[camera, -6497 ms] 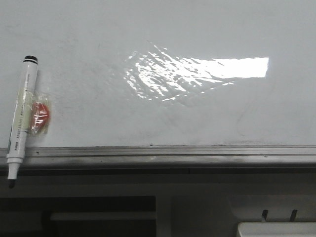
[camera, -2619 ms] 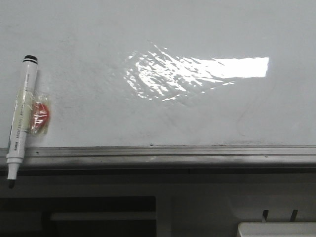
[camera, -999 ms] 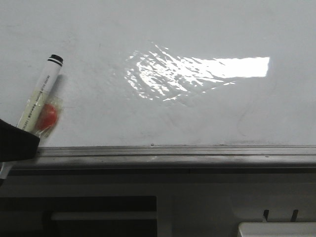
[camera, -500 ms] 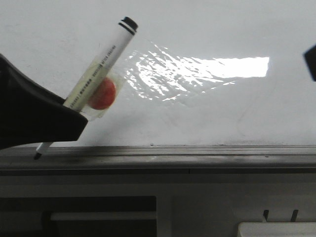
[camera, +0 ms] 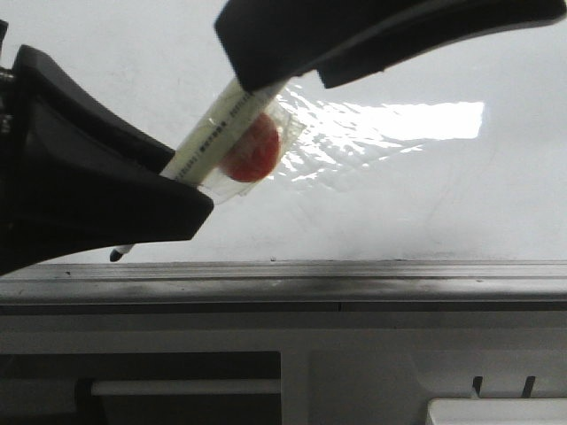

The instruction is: Write number 9 on whiteboard

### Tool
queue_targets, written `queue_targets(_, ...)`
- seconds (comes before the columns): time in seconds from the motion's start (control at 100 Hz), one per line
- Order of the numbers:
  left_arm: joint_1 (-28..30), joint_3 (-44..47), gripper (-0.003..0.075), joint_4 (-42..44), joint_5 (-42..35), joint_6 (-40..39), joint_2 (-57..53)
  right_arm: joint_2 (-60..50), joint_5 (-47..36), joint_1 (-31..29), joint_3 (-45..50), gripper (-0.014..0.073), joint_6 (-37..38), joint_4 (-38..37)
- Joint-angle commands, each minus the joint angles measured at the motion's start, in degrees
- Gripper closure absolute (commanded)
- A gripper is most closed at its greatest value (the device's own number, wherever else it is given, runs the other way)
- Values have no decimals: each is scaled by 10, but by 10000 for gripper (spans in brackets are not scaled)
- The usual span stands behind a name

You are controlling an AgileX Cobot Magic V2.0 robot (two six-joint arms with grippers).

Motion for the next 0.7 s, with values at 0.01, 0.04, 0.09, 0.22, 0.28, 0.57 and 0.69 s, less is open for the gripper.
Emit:
queue_targets(0.01, -6, -18, 740, 0, -47, -2, -8, 12, -41, 0, -31, 256, -7, 9)
queue_targets(0.04, -6, -18, 740, 0, -47, -2, -8, 14, -41, 0, -33, 256, -7, 9)
queue_targets(0.09, -6, -18, 740, 0, -47, -2, -8, 19, -41, 0, -33, 263, -7, 9)
queue_targets(0.22, -6, -18, 740, 0, -47, -2, -8, 24, -41, 0, -33, 412, -7, 12)
queue_targets(0.28, -6, -18, 740, 0, -47, -2, -8, 24, -41, -1, -33, 521, -7, 12)
queue_targets(0.57, -6, -18, 649, -32, -5, -4, -8, 24, -46, -1, -33, 669, -7, 12)
queue_targets(0.69, -6, -18, 494, -50, -26, -4, -25, 24, -46, -1, -33, 669, -8, 0)
